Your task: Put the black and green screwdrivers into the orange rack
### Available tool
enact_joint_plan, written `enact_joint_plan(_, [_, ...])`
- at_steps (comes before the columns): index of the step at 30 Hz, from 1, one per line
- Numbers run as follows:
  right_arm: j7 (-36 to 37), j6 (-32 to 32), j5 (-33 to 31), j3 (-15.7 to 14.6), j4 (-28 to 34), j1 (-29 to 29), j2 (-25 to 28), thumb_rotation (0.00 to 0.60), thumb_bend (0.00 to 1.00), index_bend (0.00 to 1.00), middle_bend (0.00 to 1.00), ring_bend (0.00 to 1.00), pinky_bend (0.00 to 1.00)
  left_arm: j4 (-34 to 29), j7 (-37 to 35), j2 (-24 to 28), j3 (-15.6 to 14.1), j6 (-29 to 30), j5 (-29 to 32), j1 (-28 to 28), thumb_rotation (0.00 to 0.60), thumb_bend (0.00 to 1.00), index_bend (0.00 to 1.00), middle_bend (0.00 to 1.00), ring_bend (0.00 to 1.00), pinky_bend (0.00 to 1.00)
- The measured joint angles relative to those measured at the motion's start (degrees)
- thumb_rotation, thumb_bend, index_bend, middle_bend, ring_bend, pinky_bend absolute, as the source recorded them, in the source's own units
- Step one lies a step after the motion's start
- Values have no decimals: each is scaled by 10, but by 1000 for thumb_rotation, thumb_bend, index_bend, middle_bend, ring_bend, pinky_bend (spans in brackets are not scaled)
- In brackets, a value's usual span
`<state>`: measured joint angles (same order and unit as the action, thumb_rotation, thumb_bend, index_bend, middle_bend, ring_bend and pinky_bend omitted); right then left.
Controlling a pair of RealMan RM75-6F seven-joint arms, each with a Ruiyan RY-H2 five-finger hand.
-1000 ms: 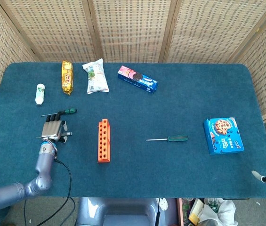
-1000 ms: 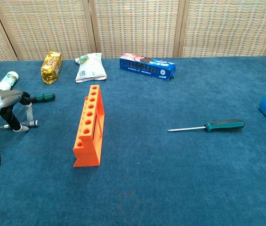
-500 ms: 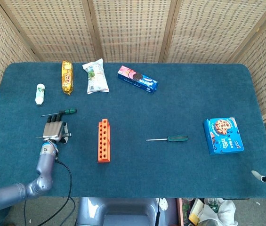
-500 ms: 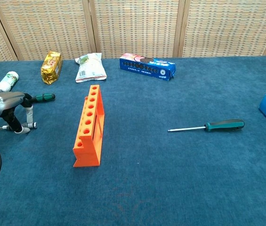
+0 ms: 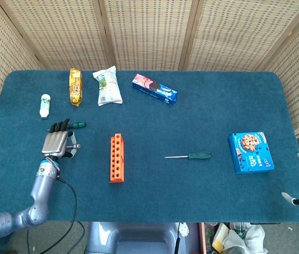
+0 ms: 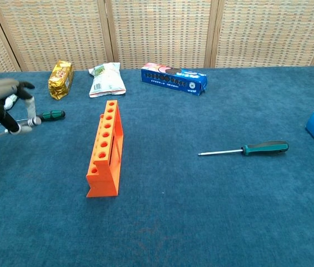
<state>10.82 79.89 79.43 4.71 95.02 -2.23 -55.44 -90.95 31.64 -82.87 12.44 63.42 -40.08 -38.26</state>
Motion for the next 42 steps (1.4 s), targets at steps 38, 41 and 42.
enact_joint_plan(38, [8,14,3,1,6,6,4,600,0,0,0,0,0,-242,-639,79,-9,-43,-379,93,600,479,648,0,0,0])
enact_joint_plan(41, [9,14,2,2,5,6,5,600,0,0,0,0,0,-232,-657,70,-14,-46,-388,91,600,481,648,0,0,0])
enact_joint_plan(42, [10,14,2,2,5,6,5,600,0,0,0,0,0,-231,-664,69,-15,-47,-390,91,600,482,648,0,0,0])
